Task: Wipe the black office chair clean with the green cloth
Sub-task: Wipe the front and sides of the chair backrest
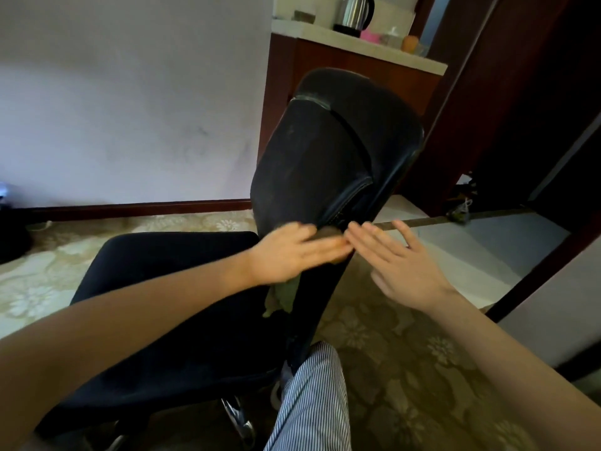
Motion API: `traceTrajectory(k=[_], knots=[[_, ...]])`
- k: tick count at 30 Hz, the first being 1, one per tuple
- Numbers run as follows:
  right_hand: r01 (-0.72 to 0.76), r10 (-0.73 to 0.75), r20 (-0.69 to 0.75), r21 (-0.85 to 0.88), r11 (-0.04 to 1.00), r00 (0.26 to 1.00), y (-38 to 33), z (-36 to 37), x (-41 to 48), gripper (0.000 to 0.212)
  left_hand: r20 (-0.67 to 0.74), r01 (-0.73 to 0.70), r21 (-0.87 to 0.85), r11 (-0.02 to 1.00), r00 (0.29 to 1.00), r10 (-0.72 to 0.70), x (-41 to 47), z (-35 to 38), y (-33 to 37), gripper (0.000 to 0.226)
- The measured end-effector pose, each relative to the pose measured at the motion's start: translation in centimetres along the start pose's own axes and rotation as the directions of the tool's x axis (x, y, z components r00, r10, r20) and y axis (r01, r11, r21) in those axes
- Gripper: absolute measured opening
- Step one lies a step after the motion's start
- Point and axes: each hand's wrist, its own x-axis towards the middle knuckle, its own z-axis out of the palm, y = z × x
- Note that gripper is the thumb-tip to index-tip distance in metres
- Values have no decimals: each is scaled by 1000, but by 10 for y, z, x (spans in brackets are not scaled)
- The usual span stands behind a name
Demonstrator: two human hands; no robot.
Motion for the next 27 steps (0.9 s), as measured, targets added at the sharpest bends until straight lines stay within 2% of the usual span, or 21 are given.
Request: traceTrajectory(k=[2,4,5,6,7,9,10,13,16,18,20,22,24,27], knots=[[-130,130,-2,29,991,992,3,-8,11,74,-97,213,-203,956,967,-236,27,-19,-16,46],[-156,156,17,32,987,988,5,-14,21,71,-128,456,-497,739,803,-582,53,-35,-20,42],[-146,145,25,30,989,989,6,-16,27,68,-109,513,-592,622,713,-692,66,-40,-19,40],[-136,136,23,34,990,991,6,-18,31,63,-82,535,-642,550,664,-743,77,-42,-17,36],[-132,131,20,45,990,991,5,-19,35,58,-41,542,-667,510,657,-752,85,-39,-16,31],[-129,127,38,42,991,991,5,-22,40,49,0,555,-659,508,675,-738,94,-29,-11,28],[-129,127,58,32,991,990,5,-24,40,47,-6,555,-678,483,652,-758,95,-22,-11,27],[-115,111,102,38,993,989,9,-33,38,53,25,541,-794,279,487,-873,94,-8,-24,17],[-74,65,141,57,996,988,13,-42,39,64,142,641,-764,75,280,-950,88,6,-50,16],[-79,63,189,76,994,980,15,-45,40,72,205,733,-681,9,202,-958,75,19,-61,19],[-83,65,218,74,994,974,15,-48,42,67,301,762,-642,-89,143,-943,61,29,-62,26],[-90,71,223,80,993,972,15,-51,45,55,455,732,-643,-224,131,-881,55,30,-53,36],[-119,92,262,91,989,961,17,-55,52,54,590,755,-586,-293,149,-794,54,26,-42,47],[-99,68,304,88,991,950,20,-59,65,57,603,704,-613,-359,123,-788,54,19,-27,47]])
